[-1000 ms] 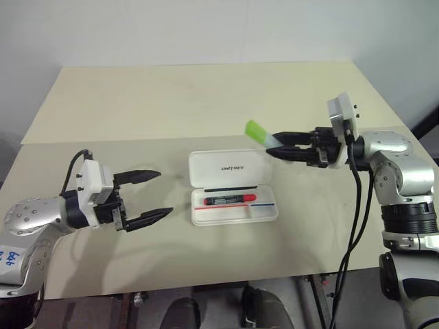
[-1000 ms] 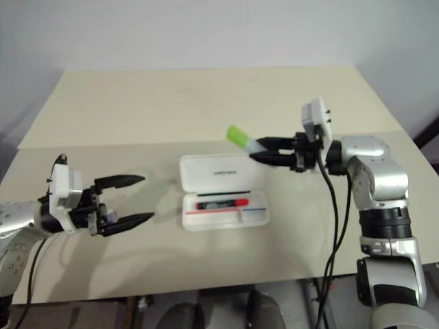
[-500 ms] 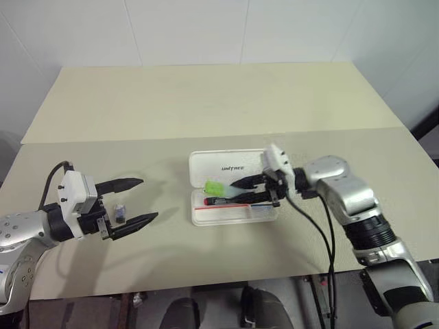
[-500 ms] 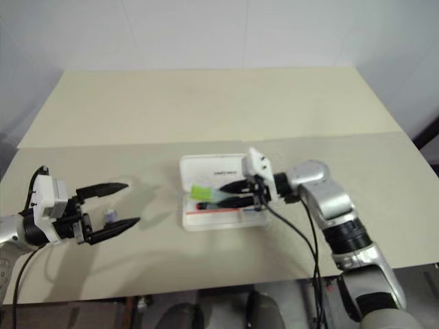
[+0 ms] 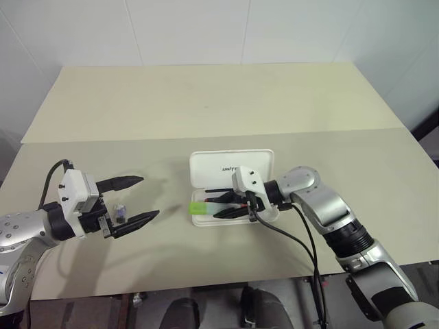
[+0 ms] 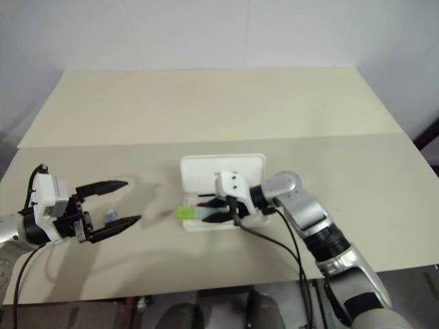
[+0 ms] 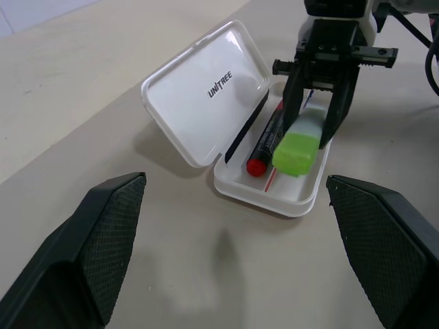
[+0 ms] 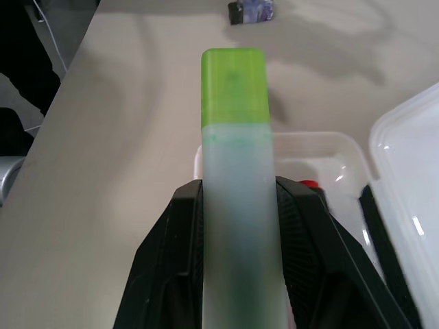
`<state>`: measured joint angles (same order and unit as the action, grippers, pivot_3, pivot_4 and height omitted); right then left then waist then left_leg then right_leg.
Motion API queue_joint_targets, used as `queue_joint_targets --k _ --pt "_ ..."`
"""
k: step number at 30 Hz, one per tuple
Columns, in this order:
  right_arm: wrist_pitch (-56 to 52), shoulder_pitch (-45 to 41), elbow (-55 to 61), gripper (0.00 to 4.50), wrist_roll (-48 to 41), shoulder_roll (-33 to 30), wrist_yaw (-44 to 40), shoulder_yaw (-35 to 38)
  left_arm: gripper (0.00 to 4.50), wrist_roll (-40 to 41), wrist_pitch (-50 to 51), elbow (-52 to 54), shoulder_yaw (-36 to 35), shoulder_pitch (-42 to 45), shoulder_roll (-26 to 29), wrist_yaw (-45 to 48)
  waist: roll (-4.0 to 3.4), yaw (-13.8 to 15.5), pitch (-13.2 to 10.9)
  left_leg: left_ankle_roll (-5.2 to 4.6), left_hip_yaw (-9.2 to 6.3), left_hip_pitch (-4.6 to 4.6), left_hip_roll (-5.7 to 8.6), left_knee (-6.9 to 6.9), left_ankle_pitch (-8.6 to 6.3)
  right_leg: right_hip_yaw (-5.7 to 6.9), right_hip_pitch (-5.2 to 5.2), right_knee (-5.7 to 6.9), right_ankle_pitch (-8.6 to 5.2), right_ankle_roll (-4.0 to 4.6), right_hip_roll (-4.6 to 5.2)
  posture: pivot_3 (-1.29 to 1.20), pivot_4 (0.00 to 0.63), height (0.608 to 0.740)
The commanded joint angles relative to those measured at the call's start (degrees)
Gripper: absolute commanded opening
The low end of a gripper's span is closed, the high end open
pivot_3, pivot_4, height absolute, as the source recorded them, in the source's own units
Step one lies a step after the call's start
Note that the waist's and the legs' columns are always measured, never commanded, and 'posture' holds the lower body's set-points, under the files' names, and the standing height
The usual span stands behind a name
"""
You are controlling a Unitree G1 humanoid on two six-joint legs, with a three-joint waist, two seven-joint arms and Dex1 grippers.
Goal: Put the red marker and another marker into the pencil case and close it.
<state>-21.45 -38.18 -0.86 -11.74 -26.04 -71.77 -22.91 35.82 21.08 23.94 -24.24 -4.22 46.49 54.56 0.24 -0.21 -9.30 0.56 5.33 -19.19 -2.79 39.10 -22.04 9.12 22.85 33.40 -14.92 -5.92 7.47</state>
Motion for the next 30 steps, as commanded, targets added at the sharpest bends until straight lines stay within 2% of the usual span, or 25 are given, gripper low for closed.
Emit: queue_joint_targets --k 1,11,18,19,20,26,30 --pt "0.8 0.4 1.9 1.10 0.3 -0.3 -0.5 -0.6 4.50 0.7 -0.2 1.9 -0.7 0.6 0.3 -0.3 0.00 0.0 0.0 0.00 0.00 0.00 0.00 0.00 0.00 0.00 0.00 0.00 0.00 0.00 0.00 0.00 0.150 0.740" --pt "7.3 -1.0 -4.7 1.10 4.1 -1.0 -1.5 -1.1 4.50 0.9 0.3 2.0 -0.1 1.5 0.3 -0.4 0.00 -0.1 0.0 0.00 0.01 0.02 0.00 0.00 0.00 -0.01 0.00 0.00 -0.01 0.02 0.00 0.00 0.150 0.740" --pt "8.0 -2.9 -6.6 1.10 4.5 -1.7 -3.5 -0.8 4.50 0.9 0.3 1.8 -0.1 1.8 0.3 -0.2 0.00 -0.1 0.0 0.00 0.01 0.01 0.00 0.00 0.00 -0.01 0.01 0.00 -0.01 0.02 0.00 0.00 0.150 0.740" --pt "8.5 -3.1 -6.7 1.83 4.7 -1.6 -3.4 -0.6 4.50 0.8 0.3 1.7 -0.1 1.9 0.3 -0.2 0.00 -0.1 0.0 0.00 0.01 0.01 0.00 0.00 0.00 -0.01 0.01 0.00 -0.01 0.02 0.00 0.00 0.150 0.740" --pt "8.0 -3.4 -6.4 2.09 4.2 -1.3 -3.5 -0.3 4.50 0.8 0.4 1.6 0.0 2.0 0.3 -0.2 0.00 0.0 0.0 0.00 0.01 0.01 0.00 0.00 0.00 -0.01 0.01 0.00 -0.01 0.02 0.00 0.00 0.150 0.740" --pt "4.8 -4.6 -4.2 4.39 0.9 0.6 -2.6 1.9 4.50 0.7 0.6 1.5 0.4 2.4 0.3 -0.3 0.00 -0.1 0.0 0.00 0.01 0.01 0.00 0.00 0.00 -0.01 0.01 0.00 -0.01 0.02 0.00 0.00 0.150 0.740" --pt "-2.5 -5.0 -0.4 4.47 -7.4 2.2 -3.7 5.8 4.50 0.7 0.7 1.6 0.3 2.3 0.2 -0.2 0.00 0.0 0.0 0.00 0.00 0.00 -0.01 0.00 0.00 -0.01 0.01 0.00 -0.01 0.02 0.00 0.00 0.150 0.740"
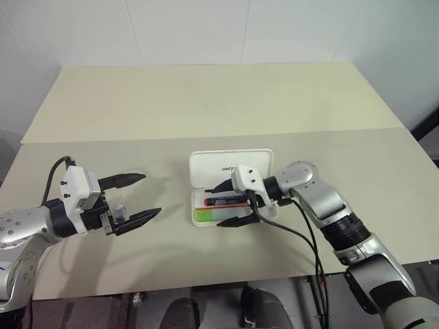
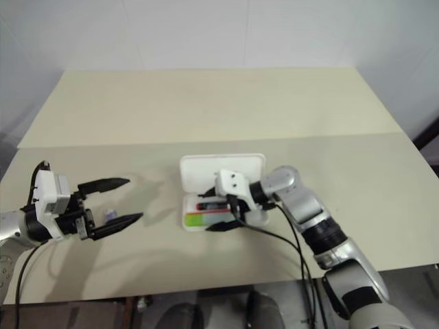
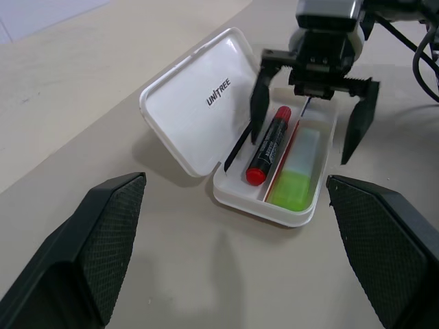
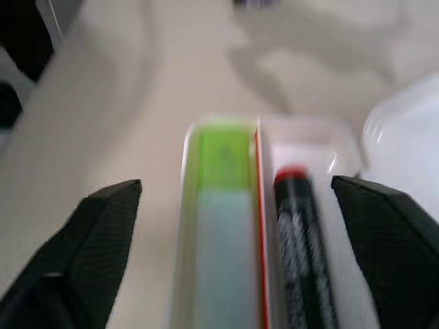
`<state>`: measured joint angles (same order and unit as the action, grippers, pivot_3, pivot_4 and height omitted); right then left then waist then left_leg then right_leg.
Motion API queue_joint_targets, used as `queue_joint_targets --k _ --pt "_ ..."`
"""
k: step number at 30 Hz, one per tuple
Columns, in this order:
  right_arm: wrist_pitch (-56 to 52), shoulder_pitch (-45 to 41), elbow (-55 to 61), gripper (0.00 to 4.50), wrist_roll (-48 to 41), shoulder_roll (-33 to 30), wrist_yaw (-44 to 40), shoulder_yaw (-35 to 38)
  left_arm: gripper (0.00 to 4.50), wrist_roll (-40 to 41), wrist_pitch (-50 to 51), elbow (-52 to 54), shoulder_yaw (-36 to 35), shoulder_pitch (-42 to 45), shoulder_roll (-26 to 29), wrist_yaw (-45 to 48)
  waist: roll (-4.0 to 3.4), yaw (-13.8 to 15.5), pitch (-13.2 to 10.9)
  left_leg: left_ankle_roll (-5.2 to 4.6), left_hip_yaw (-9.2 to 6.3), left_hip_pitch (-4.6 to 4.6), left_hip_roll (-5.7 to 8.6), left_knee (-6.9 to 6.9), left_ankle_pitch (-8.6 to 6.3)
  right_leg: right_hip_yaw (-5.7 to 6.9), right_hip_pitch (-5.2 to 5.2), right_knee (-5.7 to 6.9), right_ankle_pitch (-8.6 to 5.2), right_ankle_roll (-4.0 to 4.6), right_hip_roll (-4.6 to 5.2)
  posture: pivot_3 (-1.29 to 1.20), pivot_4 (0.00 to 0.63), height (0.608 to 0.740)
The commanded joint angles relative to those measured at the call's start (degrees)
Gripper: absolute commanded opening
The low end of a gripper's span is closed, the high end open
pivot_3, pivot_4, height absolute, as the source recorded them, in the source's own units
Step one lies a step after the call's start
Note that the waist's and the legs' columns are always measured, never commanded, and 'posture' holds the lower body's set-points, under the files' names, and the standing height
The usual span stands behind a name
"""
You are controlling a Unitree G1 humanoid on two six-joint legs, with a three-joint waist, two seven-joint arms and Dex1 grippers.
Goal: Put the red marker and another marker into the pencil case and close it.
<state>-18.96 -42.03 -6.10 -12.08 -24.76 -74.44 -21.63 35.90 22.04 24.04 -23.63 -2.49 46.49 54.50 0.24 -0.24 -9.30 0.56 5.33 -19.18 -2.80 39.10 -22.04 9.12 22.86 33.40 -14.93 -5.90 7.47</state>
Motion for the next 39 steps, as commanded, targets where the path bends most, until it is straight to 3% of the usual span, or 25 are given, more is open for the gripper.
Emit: queue_joint_targets --k 1,6,10,13,18,22,27,34,39 --pt "-6.5 -0.8 6.2 4.47 -10.2 0.7 -2.5 6.0 4.50 0.6 -0.3 1.6 -0.3 0.4 0.1 -0.2 -0.01 0.0 0.0 0.00 -0.01 0.00 0.00 0.00 0.00 0.00 0.00 0.00 0.00 0.00 0.00 0.00 0.150 0.740" --pt "-12.9 1.6 11.4 4.47 -20.0 -2.9 -7.3 10.5 4.50 0.6 -0.1 2.5 -1.0 -1.1 -0.5 -0.9 0.00 0.2 0.0 -0.03 -0.07 -0.02 0.00 -0.02 -0.03 0.03 0.00 0.01 0.00 0.00 0.01 0.00 0.150 0.740" --pt "-16.5 0.8 11.5 4.47 -26.4 -5.9 -6.0 18.0 4.50 -0.3 -1.0 3.8 -4.2 -5.2 -2.6 -3.9 -0.04 0.1 0.0 -0.10 -0.03 -0.02 0.01 -0.02 -0.11 0.01 0.01 0.00 0.00 0.00 0.02 0.00 0.150 0.740" --pt "-14.3 -1.1 8.4 4.47 -26.1 -8.1 -5.1 21.8 4.50 -1.6 -2.1 4.2 -7.1 -8.1 -5.1 -7.6 -0.03 0.0 0.0 -0.08 -0.02 0.00 0.00 -0.02 -0.14 0.01 0.01 -0.01 0.00 0.00 0.01 0.00 0.150 0.740" --pt "-1.6 -6.3 -5.4 4.47 -18.6 -12.5 -5.1 25.5 4.50 -4.3 -3.3 5.5 -11.1 -11.0 -13.4 -19.4 0.08 0.2 0.0 -0.08 0.04 0.04 0.00 -0.01 -0.15 -0.02 0.01 -0.02 0.00 0.00 0.02 0.00 0.150 0.740" --pt "9.2 -10.6 -18.3 4.47 -12.7 -16.5 -7.6 25.9 4.50 -14.2 -6.4 6.8 -7.2 -15.1 -22.2 -30.1 0.12 0.2 0.1 -0.11 0.12 0.01 0.09 0.04 -0.15 -0.03 -0.01 -0.04 0.02 -0.01 0.15 0.00 0.150 0.740" --pt "12.8 -13.0 -22.4 4.47 -11.6 -15.2 -9.1 25.0 4.50 -18.7 -7.1 6.3 0.4 -15.1 -30.2 -36.7 0.11 0.1 0.1 -0.11 0.21 0.03 0.02 0.03 -0.15 0.01 -0.01 -0.07 0.02 -0.02 0.09 0.00 0.150 0.740" --pt "11.7 -13.2 -19.4 4.47 -11.9 -13.4 -9.4 24.6 4.50 -23.7 -6.1 3.8 6.2 -11.2 -36.3 -44.9 0.13 0.2 0.1 -0.12 0.19 0.02 -0.01 0.11 -0.14 0.01 -0.04 -0.05 0.02 -0.02 0.12 0.00 0.150 0.740" --pt "10.3 -13.2 -18.1 4.47 -12.3 -14.1 -9.7 25.1 4.50 -26.1 -5.2 3.8 7.4 -11.1 -37.1 -48.1 0.13 0.2 0.1 -0.13 0.16 0.03 -0.02 0.11 -0.14 0.05 -0.03 -0.05 0.02 -0.02 0.11 0.00 0.150 0.740"
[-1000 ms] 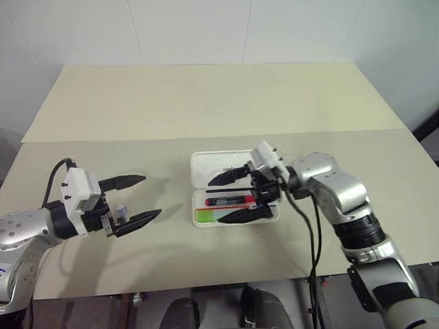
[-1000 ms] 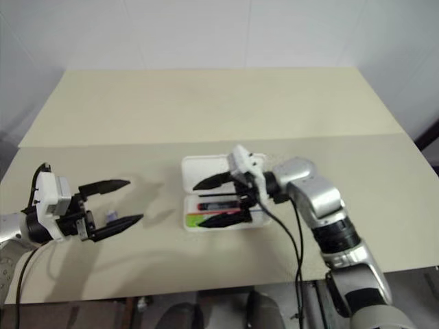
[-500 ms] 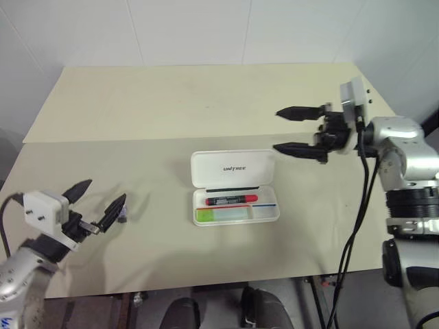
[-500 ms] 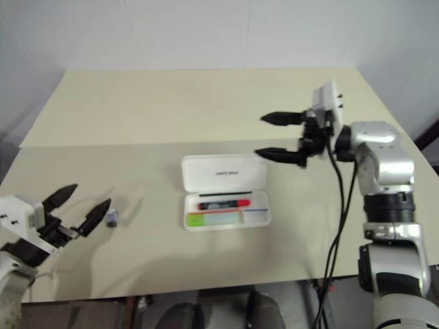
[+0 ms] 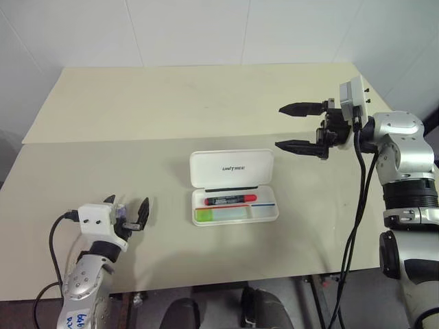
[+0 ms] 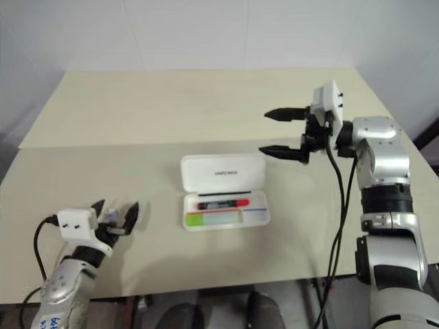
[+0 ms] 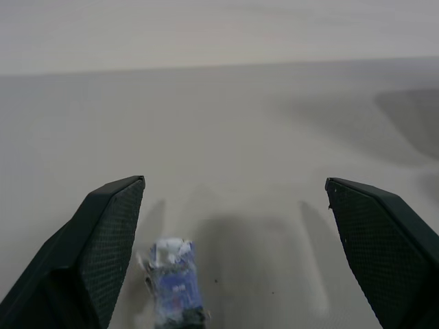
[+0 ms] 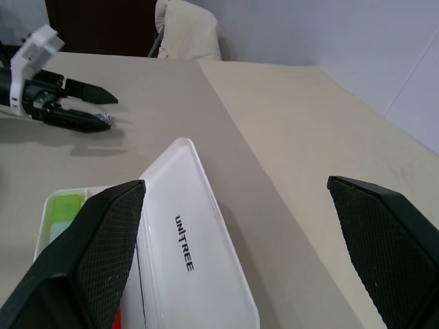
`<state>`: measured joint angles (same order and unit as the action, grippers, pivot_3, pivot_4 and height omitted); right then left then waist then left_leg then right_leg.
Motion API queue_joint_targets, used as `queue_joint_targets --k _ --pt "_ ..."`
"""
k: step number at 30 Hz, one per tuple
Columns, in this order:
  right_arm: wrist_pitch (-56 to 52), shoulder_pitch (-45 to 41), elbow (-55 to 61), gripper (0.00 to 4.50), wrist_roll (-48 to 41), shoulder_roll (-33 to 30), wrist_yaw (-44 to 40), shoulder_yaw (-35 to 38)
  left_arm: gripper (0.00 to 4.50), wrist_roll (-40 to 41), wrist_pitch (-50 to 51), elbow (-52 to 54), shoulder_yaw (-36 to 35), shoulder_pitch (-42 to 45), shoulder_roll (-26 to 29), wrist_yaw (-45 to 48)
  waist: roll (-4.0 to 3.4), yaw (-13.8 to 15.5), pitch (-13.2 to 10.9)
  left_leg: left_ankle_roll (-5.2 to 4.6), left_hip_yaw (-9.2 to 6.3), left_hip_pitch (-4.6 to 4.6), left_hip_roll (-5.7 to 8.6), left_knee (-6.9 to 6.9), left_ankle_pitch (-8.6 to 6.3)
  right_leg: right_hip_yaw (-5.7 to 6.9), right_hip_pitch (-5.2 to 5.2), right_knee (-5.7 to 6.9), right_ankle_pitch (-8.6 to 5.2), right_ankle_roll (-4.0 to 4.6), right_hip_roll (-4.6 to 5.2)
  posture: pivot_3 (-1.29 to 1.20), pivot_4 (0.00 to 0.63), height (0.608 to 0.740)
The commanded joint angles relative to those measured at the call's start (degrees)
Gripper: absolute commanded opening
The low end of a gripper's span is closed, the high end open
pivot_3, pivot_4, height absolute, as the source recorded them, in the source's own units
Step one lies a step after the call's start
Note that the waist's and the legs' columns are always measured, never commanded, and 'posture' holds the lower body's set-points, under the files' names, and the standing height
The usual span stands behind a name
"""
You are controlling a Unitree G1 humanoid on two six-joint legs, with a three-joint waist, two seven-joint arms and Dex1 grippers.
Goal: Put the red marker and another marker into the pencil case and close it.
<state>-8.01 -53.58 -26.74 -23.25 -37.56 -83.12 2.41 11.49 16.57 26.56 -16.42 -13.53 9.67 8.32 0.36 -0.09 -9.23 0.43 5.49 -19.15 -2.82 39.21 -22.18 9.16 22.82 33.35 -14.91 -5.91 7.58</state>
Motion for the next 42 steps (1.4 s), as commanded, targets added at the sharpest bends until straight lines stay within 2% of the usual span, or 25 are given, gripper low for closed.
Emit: queue_joint_targets --k 1,15,19,28,37,42 --pt "-0.8 -1.6 2.5 4.47 -1.1 -1.6 -1.3 1.1 4.50 -1.7 0.5 1.4 0.2 -0.1 -0.6 -2.6 0.00 0.0 0.0 0.00 0.00 -0.01 0.00 0.00 0.00 0.00 0.00 0.00 0.00 0.00 0.01 0.00 0.150 0.740" --pt "-1.5 1.0 5.5 4.47 -0.9 -2.4 0.1 1.8 4.50 -1.2 2.1 2.4 0.7 -4.2 -1.6 -3.8 0.00 0.1 0.0 -0.02 -0.01 -0.01 0.02 -0.01 -0.01 0.00 0.00 0.00 0.00 0.00 0.06 0.00 0.150 0.740" --pt "-1.6 1.8 5.9 4.50 -1.1 -2.9 0.1 2.1 3.58 -1.9 1.7 1.5 0.9 -5.2 -1.7 -4.0 -0.01 0.1 0.0 -0.03 -0.03 -0.01 0.02 -0.01 -0.02 0.01 0.00 0.00 0.00 0.00 0.07 0.00 0.150 0.740" --pt "-1.2 4.1 5.6 4.50 -2.3 -4.2 -4.7 1.6 0.47 -2.0 -0.3 -1.4 0.4 -5.3 -1.3 -3.4 -0.04 0.0 0.0 -0.03 -0.02 0.01 0.02 -0.01 -0.02 0.01 0.00 -0.01 0.00 0.00 0.07 0.00 0.150 0.740" --pt "-1.6 6.1 2.5 4.50 -5.0 -5.7 -9.4 1.4 0.40 0.5 -4.4 -3.5 0.0 -3.1 0.2 0.6 -0.14 0.1 0.1 -0.05 -0.03 0.02 0.02 -0.01 -0.02 0.01 -0.01 -0.01 0.00 0.01 0.09 0.00 0.150 0.740" --pt "1.1 6.6 -2.2 4.50 -7.6 -8.6 -9.4 -1.6 0.40 4.8 -4.2 -0.9 -0.3 -0.6 4.9 7.5 -0.12 0.1 0.1 -0.08 -0.05 0.01 0.02 0.02 0.00 0.02 -0.04 -0.01 0.00 0.02 0.11 0.00 0.150 0.740"
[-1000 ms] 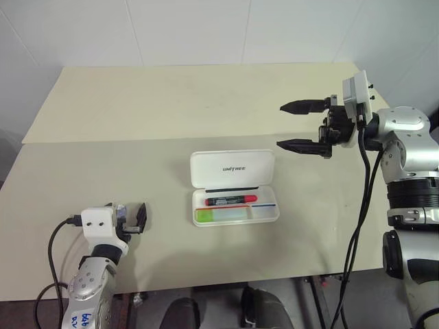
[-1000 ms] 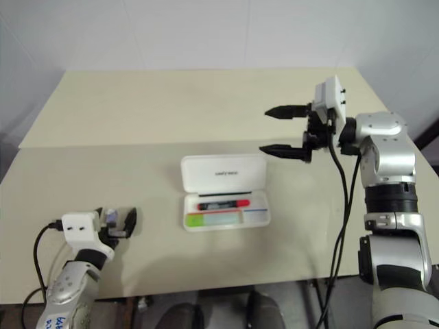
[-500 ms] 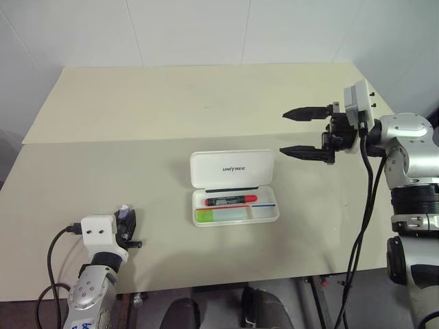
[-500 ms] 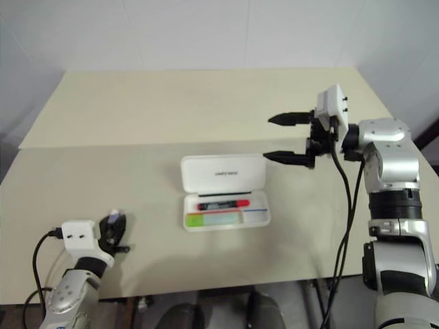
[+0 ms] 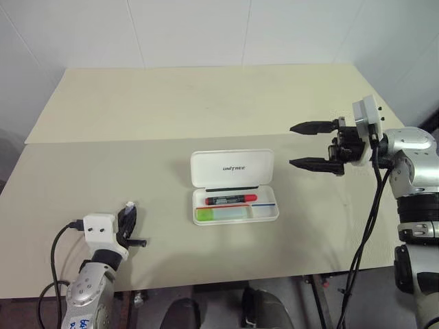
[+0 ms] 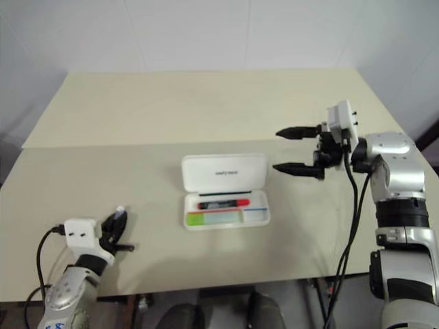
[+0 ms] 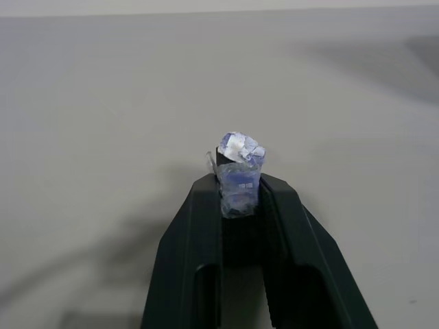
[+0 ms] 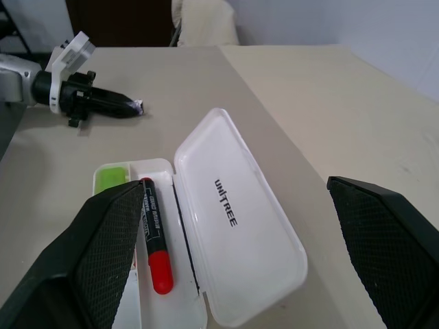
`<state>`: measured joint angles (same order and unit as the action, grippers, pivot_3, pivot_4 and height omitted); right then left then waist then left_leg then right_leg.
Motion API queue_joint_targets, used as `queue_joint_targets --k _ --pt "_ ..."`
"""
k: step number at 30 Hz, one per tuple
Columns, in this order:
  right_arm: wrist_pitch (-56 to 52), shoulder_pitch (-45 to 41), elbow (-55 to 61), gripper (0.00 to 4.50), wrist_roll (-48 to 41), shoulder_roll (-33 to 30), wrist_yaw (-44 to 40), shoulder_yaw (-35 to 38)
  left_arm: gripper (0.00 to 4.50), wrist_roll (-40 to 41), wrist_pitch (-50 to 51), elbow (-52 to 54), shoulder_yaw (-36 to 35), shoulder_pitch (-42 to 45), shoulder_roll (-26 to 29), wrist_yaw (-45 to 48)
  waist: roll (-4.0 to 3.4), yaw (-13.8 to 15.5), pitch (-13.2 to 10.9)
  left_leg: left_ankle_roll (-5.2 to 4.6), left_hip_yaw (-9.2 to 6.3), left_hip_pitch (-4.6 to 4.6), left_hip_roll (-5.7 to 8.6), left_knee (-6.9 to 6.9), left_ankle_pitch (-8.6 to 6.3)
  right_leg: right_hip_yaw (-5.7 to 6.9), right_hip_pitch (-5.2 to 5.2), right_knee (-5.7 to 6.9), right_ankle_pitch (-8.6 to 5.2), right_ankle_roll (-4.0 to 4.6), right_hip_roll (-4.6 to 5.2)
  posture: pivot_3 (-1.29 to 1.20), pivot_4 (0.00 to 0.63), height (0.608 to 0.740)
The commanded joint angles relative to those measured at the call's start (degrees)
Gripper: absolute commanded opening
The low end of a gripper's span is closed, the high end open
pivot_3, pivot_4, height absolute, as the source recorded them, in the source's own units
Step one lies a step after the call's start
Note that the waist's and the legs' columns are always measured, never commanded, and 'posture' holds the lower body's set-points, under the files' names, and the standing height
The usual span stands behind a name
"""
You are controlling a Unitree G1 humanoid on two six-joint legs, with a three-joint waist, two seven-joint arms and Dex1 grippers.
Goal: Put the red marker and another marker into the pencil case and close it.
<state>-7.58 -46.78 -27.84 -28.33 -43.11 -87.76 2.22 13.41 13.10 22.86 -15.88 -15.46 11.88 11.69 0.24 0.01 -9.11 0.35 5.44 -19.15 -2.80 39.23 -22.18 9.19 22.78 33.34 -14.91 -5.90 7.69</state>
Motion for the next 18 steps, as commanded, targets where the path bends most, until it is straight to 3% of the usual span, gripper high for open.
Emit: queue_joint_targets --k 1,8,13,18 --pt "0.5 -0.1 -1.6 4.50 -2.8 -4.0 -4.7 -2.5 0.40 3.7 -0.6 3.5 -0.8 1.8 4.2 5.8 -0.01 0.0 0.0 0.00 0.00 0.00 0.00 0.00 0.00 0.01 0.00 0.00 0.00 0.00 0.00 0.00 0.150 0.740" --pt "6.4 3.9 -4.3 4.50 -3.8 -6.9 -4.7 -5.0 0.40 9.8 0.8 7.4 1.5 5.6 21.0 24.7 -0.06 0.0 0.0 0.00 -0.01 -0.03 0.00 -0.03 0.00 0.10 0.01 -0.02 0.00 0.00 -0.03 0.00 0.150 0.740" --pt "9.3 9.2 -5.1 4.50 -2.8 -6.6 -3.9 -0.8 0.40 12.0 4.8 7.1 4.9 13.9 25.5 28.4 -0.09 0.5 -0.1 0.01 0.03 -0.05 0.04 -0.03 0.00 0.09 -0.03 -0.13 0.00 0.00 -0.03 0.00 0.150 0.740" --pt "9.0 16.5 -1.3 4.50 -3.0 -7.7 -2.0 3.6 0.40 11.7 7.8 6.0 10.1 22.1 25.4 30.0 -0.12 1.1 -0.1 0.02 0.03 -0.01 0.02 -0.02 0.01 0.08 -0.09 -0.15 0.00 -0.01 -0.10 0.00 0.150 0.740"
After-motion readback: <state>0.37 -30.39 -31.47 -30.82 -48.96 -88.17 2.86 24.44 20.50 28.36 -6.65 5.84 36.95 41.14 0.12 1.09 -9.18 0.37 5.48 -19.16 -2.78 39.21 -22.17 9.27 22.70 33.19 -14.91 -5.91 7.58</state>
